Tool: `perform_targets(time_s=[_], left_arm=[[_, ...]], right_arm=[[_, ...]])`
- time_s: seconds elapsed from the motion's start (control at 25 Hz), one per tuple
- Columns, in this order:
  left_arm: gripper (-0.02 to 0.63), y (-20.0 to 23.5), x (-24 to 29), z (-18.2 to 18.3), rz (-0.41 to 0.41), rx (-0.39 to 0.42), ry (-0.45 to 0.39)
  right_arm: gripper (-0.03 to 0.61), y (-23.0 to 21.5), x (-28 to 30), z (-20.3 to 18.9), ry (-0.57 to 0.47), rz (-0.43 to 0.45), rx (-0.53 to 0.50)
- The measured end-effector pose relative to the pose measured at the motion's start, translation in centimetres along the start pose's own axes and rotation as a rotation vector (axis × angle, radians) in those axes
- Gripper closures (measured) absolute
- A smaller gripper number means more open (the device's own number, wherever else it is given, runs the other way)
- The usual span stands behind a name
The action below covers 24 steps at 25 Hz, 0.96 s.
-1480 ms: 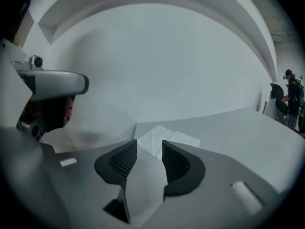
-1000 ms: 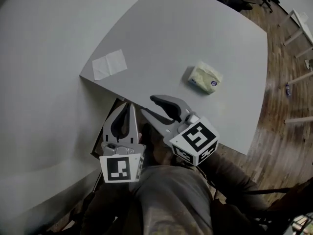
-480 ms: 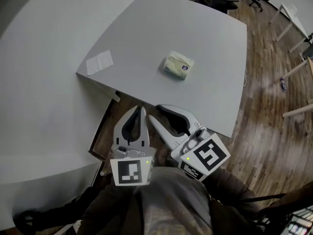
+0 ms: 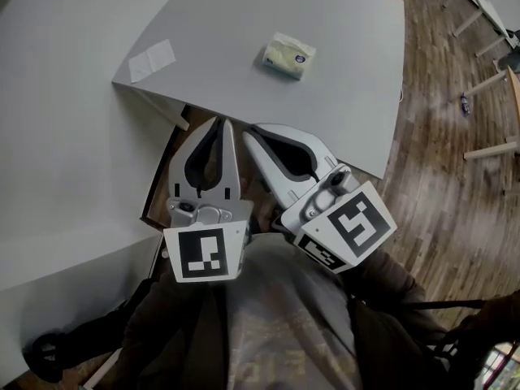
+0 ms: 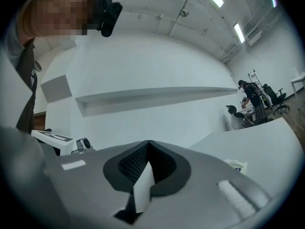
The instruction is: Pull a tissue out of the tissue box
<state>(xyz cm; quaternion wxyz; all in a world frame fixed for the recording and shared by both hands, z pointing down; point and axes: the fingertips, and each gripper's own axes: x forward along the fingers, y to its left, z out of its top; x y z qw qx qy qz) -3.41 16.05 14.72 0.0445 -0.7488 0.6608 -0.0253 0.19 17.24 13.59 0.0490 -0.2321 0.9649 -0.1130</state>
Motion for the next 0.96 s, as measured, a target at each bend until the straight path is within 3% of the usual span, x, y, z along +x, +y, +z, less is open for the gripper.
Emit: perform_targets(time_s=[0.96], left_arm=[[0.615, -0.47, 0.02, -0.49, -0.021, 0.0, -0.011]], right_arm=[[0.577, -0.25, -0.21, 0.71, -0.025, -0.023, -0.046]])
